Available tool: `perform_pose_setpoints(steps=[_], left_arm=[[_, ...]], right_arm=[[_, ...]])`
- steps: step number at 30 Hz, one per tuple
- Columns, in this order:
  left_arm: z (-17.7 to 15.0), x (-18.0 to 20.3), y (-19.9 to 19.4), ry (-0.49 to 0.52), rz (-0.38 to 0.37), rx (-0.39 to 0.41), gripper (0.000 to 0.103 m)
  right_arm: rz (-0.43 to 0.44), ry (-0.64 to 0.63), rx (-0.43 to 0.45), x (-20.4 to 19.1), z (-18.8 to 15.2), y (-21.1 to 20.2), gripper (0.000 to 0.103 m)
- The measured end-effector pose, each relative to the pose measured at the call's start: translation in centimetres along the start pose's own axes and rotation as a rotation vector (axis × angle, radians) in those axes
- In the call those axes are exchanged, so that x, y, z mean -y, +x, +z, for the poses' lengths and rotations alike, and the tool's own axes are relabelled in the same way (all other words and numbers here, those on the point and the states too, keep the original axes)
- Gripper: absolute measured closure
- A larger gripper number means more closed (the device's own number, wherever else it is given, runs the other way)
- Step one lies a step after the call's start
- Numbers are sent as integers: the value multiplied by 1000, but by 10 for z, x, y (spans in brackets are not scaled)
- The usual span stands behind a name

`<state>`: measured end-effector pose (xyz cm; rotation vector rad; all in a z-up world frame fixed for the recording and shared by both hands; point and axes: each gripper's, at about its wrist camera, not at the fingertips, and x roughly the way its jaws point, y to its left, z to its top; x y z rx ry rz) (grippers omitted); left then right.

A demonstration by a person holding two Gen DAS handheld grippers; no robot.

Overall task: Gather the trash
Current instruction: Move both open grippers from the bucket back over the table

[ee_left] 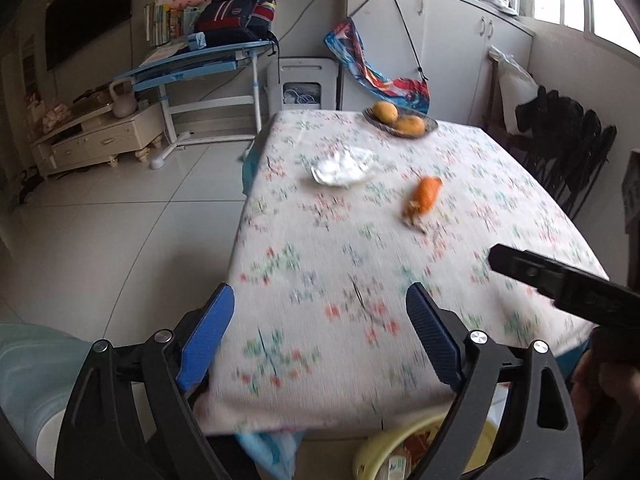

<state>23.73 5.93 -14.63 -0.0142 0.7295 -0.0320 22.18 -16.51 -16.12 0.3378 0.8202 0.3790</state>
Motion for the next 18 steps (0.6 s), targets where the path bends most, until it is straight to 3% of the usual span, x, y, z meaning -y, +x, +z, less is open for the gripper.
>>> perform_pose_setpoints(steps=[14,17,18], left_arm=[[47,-13,68,-74,-8,-1,17],[56,-7,82,-56,-12,0,17],[59,-6,86,-51,-14,1,17]], right_arm=[[-53,29,-59,-3,57,80,28],[-94,-15,-87,-6,65,90,37],[-100,-35,-98,-7,67,92,44]])
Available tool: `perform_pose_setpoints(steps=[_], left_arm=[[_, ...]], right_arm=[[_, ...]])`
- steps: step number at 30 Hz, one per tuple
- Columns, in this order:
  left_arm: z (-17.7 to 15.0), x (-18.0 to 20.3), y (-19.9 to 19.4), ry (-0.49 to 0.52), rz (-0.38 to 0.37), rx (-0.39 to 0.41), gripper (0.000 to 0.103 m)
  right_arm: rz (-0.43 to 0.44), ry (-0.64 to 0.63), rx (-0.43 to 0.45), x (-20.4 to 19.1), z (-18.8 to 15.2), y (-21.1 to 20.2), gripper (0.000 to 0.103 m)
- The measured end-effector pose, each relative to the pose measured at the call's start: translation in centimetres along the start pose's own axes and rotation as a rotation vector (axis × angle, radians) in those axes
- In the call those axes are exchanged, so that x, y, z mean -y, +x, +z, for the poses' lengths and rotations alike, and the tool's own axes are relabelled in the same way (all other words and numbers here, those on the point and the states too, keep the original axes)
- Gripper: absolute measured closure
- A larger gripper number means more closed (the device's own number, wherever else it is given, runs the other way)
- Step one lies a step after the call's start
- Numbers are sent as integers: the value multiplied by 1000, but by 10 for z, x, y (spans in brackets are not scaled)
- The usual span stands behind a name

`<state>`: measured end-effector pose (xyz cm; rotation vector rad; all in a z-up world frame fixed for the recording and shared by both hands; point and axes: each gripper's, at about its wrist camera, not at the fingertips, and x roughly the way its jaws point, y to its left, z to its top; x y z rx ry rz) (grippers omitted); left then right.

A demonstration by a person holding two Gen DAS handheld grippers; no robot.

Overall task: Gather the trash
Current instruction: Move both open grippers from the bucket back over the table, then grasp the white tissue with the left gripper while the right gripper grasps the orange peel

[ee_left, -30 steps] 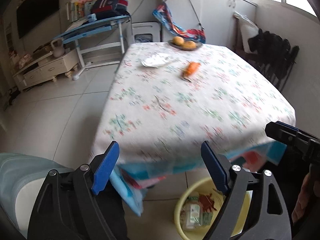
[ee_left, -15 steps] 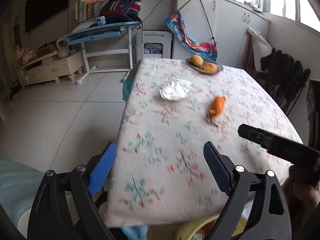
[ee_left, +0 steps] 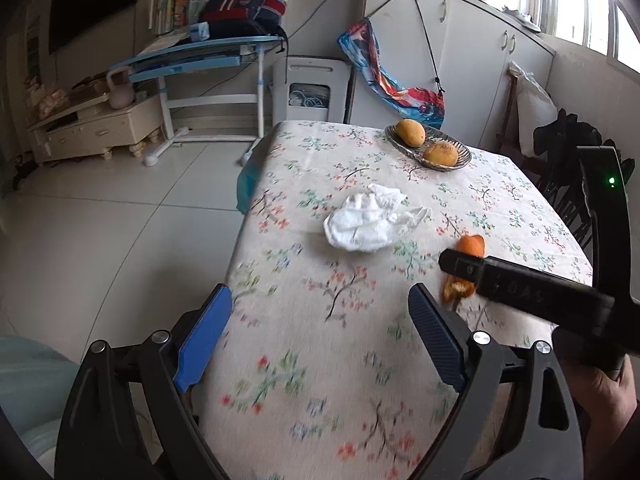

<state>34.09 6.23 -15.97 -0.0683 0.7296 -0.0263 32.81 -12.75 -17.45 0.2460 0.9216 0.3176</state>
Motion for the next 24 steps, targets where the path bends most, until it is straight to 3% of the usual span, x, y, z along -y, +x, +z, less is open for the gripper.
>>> perform_pose_setpoints(steps=[4,7,16,21,24], left_arm=[[17,11,24,25,-14,-5,17],[29,26,44,90,-18,-28,17],[57,72,96,260,-21,-107,17],[56,76,115,261,-12,-171,17],[56,72,118,244,-21,-190,17]], right_arm=[[5,-87,-36,7,-1,-3,66],[19,-130,-53,21,-9,-14,72],[17,-133,-61,71,-32,-56,74],[53,-81,-34,80,-37,-59,74],[71,-67,-15,78,-38,-58,66]])
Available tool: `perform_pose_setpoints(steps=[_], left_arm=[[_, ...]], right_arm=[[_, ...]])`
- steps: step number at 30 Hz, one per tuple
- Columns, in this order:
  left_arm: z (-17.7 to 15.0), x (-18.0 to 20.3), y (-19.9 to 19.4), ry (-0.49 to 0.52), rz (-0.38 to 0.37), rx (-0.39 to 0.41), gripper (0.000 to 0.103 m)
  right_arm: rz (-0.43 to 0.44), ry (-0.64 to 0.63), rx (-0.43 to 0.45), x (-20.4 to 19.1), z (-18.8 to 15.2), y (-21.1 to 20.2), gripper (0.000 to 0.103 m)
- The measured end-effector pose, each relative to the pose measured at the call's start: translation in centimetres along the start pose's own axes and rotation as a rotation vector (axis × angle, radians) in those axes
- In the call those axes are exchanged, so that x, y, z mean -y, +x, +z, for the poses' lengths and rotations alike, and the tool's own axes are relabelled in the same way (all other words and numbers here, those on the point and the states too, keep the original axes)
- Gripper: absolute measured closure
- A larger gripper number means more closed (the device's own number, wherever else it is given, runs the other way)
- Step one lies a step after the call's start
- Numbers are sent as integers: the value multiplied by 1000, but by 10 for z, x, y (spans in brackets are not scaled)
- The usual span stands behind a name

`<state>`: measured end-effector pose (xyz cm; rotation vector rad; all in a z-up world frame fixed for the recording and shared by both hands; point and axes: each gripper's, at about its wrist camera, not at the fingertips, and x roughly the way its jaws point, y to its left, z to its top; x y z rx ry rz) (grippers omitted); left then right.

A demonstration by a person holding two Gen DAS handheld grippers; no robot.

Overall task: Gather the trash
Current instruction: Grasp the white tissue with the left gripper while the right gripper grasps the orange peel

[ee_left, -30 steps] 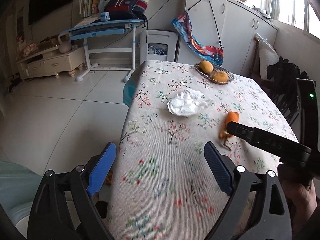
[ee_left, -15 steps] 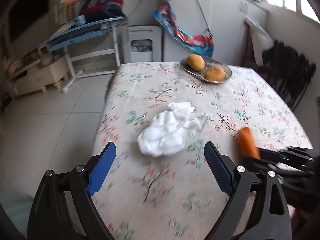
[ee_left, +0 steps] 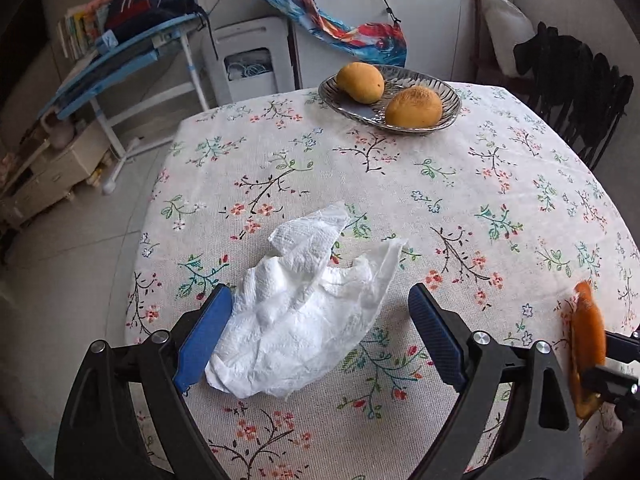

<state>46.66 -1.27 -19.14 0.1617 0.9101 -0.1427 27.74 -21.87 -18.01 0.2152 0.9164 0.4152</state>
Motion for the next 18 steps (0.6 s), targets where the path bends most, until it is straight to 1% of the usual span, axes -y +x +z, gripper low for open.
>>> perform_pose_setpoints(steps=[1,2,4,5,6,7,8,9,10,11,12,13,14,15,16,18], left_arm=[[0,-2,2,-12,-6,-13,17],[-1,-3,3,-25,-17,-15,17],[-1,-4,4,-31,-16,-13,19],[-1,-3,4,-30,-14,-10,21],[-2,-2,3,-27,-13,-3,27],[-2,0,2,-22,-14,4,29],[-2,0,1,-20,-18,8,36],[-2,1,0,-17,-19,14,46],[-2,1,-1,-16,-18,18,52],[-3,3,-3,-13,-18,24,65],[-3,4,-4,-10,-16,27,75],[-4,5,-5,-7,-16,29,80],[-5,6,-7,-5,-17,29,88],[-6,7,-8,-4,-20,29,93],[-8,9,-11,-3,-24,30,94],[-13,11,-16,-1,-33,33,95]], right_arm=[[2,-8,3,-2,0,0,62],[6,-13,6,-3,0,1,60],[18,-14,13,-4,1,2,55],[20,-13,16,-3,1,2,54],[22,-9,22,-3,1,2,53],[24,-1,26,-4,2,3,53],[25,5,29,-3,2,3,53],[25,7,32,-2,1,3,53],[23,5,34,-2,1,3,53],[17,2,35,-2,1,3,53],[12,-1,35,-3,1,3,59],[8,-2,33,-3,1,4,66],[11,0,33,-2,0,4,67],[16,2,33,-1,0,4,72],[21,5,32,-1,0,5,76],[45,34,36,3,-2,5,79]])
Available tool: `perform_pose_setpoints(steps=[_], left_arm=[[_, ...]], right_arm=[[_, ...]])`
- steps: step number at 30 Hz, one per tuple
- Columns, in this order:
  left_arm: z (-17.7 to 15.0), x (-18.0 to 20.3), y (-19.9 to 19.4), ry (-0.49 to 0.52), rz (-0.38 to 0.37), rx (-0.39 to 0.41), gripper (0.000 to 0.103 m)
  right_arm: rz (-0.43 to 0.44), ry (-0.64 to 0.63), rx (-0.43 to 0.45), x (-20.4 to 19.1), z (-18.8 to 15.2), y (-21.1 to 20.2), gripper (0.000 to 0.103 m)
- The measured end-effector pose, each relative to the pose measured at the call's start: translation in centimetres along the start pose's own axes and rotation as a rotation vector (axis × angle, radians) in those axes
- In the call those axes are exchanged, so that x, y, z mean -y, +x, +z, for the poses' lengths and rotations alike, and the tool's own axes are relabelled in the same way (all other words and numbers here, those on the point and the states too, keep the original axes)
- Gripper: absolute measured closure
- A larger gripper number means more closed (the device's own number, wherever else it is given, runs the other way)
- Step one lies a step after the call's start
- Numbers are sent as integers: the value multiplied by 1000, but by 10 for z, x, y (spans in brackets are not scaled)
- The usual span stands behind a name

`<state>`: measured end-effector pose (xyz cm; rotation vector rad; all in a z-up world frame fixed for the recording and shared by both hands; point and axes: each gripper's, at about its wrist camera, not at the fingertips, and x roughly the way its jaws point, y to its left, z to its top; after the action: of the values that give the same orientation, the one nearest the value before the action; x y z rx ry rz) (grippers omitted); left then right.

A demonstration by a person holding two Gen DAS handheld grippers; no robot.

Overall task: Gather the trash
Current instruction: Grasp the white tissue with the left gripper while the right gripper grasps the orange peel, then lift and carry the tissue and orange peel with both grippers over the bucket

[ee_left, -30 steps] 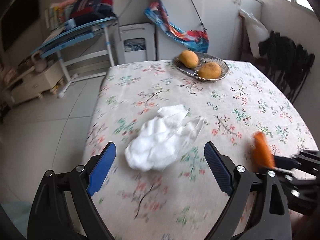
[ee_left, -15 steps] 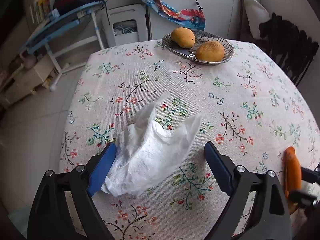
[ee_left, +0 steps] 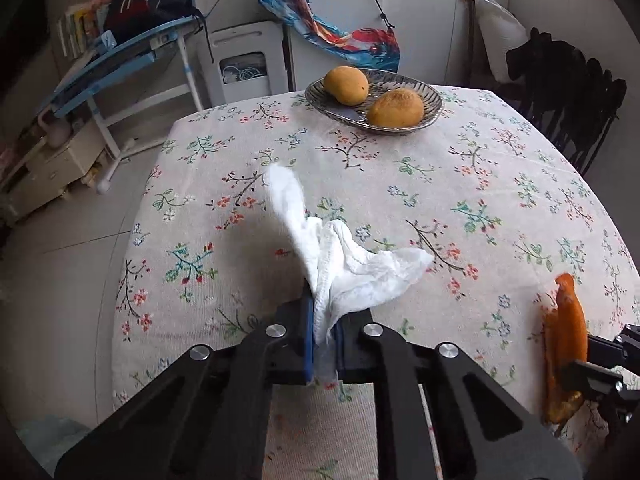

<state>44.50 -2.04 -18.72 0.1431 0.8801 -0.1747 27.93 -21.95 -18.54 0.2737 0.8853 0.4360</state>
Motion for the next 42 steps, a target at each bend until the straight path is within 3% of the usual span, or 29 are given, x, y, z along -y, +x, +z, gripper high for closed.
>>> perform_pose_setpoints(steps=[7,12,28,42], left_arm=[[-28,14,-33,-1,-29,15,95],[-57,18,-65,-33,-34,28,95],[-128,21,-146,-80,-45,60,95],[-155,35,-189,-90,-64,81,95]], right_arm=[[104,142,27,12,-16,-13,84],[155,162,55,-1,-36,-29,84],[206,228,95,-6,-71,-73,85],[246,222,101,-19,-93,-101,85]])
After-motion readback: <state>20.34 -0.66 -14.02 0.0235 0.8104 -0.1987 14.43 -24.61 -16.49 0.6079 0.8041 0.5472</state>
